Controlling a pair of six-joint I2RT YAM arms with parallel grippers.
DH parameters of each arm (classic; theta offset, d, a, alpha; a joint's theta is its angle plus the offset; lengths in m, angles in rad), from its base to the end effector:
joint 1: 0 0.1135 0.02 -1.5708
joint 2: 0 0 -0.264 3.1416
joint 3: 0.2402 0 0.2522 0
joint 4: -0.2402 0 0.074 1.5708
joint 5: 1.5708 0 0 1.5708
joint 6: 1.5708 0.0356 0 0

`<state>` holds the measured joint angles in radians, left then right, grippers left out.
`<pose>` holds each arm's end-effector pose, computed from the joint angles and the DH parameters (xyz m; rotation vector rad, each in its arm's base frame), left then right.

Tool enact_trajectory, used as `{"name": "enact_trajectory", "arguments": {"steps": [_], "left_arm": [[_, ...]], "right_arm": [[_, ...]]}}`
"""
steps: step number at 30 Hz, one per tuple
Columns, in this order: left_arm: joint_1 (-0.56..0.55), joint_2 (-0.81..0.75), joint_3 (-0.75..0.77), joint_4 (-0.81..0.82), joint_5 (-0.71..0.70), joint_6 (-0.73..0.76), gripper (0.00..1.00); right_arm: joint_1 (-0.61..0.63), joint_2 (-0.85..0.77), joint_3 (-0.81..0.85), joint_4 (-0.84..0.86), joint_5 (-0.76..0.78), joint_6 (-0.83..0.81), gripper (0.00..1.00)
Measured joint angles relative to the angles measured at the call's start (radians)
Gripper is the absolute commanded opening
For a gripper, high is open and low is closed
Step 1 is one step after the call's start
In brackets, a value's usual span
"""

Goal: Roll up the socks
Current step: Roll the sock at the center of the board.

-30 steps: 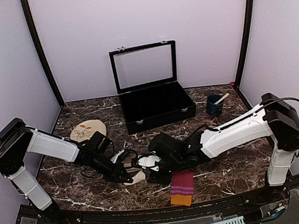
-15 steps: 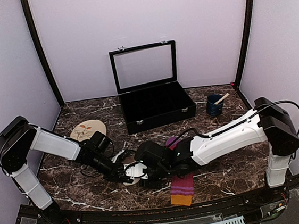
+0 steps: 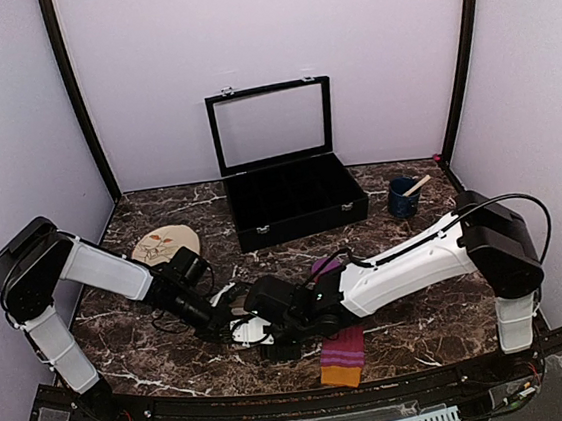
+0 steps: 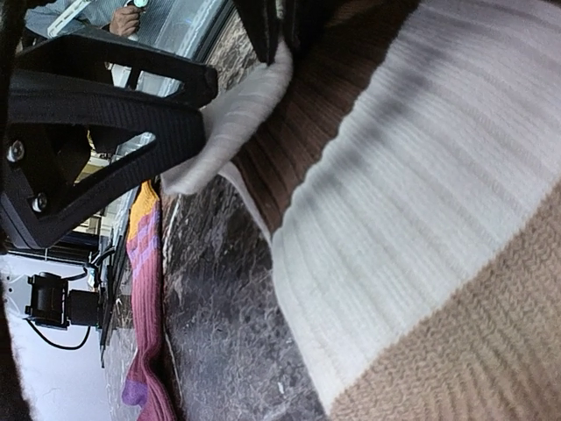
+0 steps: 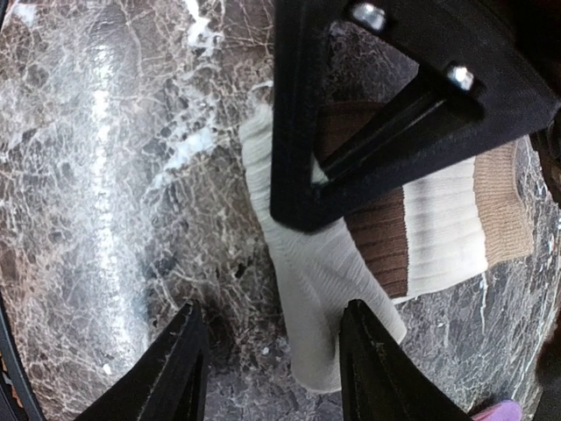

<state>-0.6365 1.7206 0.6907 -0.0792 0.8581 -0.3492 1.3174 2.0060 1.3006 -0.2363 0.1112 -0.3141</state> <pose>0.2094 -0.1883 0.1084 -0.6904 -2.6954 1.4226 0.1094 0.4066 0.1513 -1.8075 1.7638 0.2718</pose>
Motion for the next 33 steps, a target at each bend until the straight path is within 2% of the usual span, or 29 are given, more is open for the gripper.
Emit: {"name": "enact_trajectory", "arguments": {"steps": [10, 16, 21, 25, 29, 33], "left_arm": [[0.0, 0.014, 0.008, -0.005, 0.02, 0.007, 0.0], [0.006, 0.015, 0.012, -0.014, 0.022, 0.014, 0.0], [0.006, 0.015, 0.014, -0.028, 0.025, 0.021, 0.0], [0.006, 0.016, 0.014, -0.036, 0.029, 0.024, 0.0], [0.01, 0.016, 0.014, -0.04, 0.032, 0.023, 0.16], [0.022, 0.013, 0.014, -0.04, 0.04, 0.014, 0.36]], "right_arm": [[-0.03, 0.019, 0.012, 0.0, -0.01, -0.002, 0.46], [-0.062, 0.03, 0.012, -0.001, -0.043, 0.0, 0.41], [-0.068, 0.033, 0.012, -0.001, -0.089, 0.003, 0.31], [-0.069, 0.038, 0.012, 0.002, -0.116, 0.01, 0.16], [-0.073, 0.038, 0.012, 0.005, -0.136, 0.017, 0.02], [-0.076, 0.038, 0.011, 0.01, -0.153, 0.026, 0.0]]}}
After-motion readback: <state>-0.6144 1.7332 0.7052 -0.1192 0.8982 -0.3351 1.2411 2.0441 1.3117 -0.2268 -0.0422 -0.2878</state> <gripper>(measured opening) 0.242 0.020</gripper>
